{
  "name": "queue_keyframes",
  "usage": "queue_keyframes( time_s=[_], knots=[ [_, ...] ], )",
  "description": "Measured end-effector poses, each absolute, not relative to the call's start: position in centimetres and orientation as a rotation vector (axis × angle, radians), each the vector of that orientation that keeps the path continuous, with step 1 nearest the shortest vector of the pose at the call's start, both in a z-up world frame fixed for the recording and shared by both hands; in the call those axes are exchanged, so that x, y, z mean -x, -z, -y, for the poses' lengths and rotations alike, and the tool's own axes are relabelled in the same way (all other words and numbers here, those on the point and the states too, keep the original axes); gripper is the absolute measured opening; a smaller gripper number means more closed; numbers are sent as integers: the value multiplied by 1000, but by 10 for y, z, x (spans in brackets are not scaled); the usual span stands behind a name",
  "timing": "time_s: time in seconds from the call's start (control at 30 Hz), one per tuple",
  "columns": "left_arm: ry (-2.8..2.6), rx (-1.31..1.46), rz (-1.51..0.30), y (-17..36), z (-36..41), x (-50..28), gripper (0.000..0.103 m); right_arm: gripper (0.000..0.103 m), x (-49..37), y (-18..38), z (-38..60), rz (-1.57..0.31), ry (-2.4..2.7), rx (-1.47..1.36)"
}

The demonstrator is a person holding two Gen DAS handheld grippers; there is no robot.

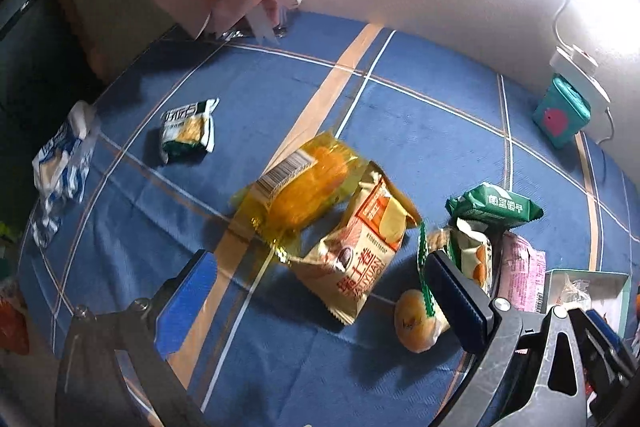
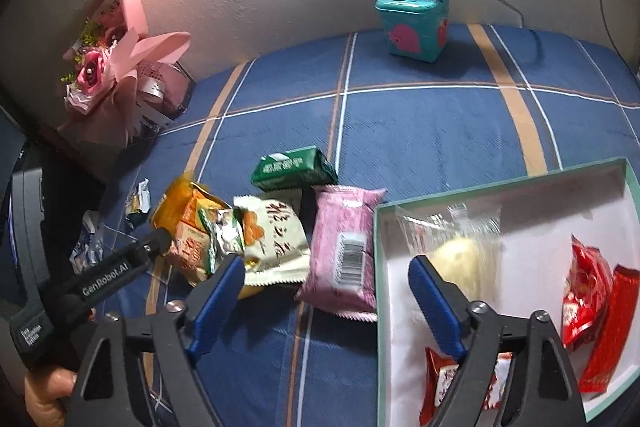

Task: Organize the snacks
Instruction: 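Move both open tools back to the snack pile, then grasp the pink barcode packet with the right tool while the left tool grasps the tan Swiss roll packet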

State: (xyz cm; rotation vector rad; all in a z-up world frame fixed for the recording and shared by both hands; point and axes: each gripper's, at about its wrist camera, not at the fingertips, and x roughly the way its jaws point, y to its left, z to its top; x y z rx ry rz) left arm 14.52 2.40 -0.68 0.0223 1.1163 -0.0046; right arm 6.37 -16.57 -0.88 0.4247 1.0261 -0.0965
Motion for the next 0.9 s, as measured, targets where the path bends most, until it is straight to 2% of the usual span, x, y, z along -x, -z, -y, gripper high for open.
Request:
queue_keyframes(
  time_s=[0.07, 0.13, 0.3, 0.83, 0.9],
  knots=[
    [10, -25, -1126, 10, -24, -149, 103, 78, -70, 12, 166, -1046, 98, -425],
    [15, -5, -1144, 15, -27, -153, 103, 69, -77, 18, 165, -1070, 95, -430],
    [19, 14, -1156, 21, -33, -158, 103, 62, -87, 31, 159, -1119, 75, -415],
    [58, 72, -1149, 24, -34, -165, 102, 60, -102, 57, 156, -1185, 78, -433],
    [63, 81, -1142, 22, -35, -166, 99, 60, -103, 57, 153, -1177, 35, -442]
  ],
)
